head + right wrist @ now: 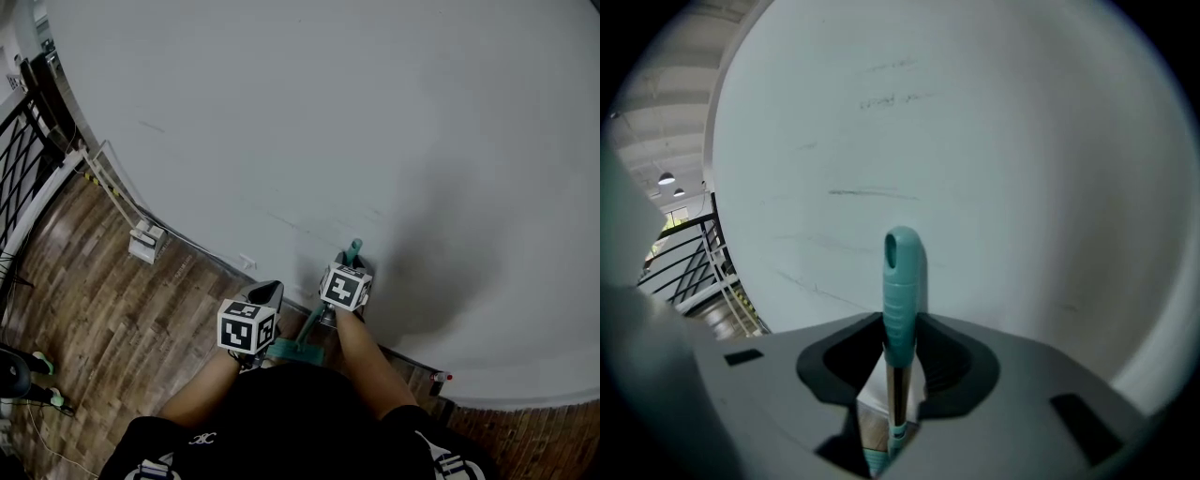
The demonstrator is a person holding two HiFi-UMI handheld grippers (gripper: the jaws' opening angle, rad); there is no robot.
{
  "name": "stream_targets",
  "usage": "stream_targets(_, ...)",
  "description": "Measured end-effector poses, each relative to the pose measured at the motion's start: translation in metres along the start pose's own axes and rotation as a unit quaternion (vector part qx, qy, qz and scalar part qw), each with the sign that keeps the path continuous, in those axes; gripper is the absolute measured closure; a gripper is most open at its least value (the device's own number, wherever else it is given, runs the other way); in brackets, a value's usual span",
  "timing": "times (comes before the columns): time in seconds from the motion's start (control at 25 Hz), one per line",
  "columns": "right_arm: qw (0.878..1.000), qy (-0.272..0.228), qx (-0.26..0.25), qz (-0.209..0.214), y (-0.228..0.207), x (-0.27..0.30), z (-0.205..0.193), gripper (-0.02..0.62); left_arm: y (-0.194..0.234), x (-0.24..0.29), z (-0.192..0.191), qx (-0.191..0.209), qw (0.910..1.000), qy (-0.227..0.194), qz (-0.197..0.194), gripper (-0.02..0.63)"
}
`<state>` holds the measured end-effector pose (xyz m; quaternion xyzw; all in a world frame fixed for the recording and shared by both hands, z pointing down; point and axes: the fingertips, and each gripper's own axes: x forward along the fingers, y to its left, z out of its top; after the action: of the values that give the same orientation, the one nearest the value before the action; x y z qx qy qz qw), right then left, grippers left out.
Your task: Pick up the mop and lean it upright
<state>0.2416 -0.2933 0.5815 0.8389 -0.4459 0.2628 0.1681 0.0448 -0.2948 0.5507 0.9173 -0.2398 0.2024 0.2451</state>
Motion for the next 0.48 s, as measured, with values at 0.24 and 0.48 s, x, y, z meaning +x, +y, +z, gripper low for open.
stream_targets(0.24, 0.996, -0.021, -0.031, 0.078, 0.017, -0.012, 0.0, 0.483, -0.006, -0.003, -0.002, -0.005, 0.9999, -0.002, 0.009, 0.611)
stream_targets(0.48, 0.98, -0.041, -0.071, 0.182, 0.027, -0.041, -0.015, 0.485, -0.013, 0.003, -0.002, -0.033, 0.9988, -0.016, 0.033, 0.611)
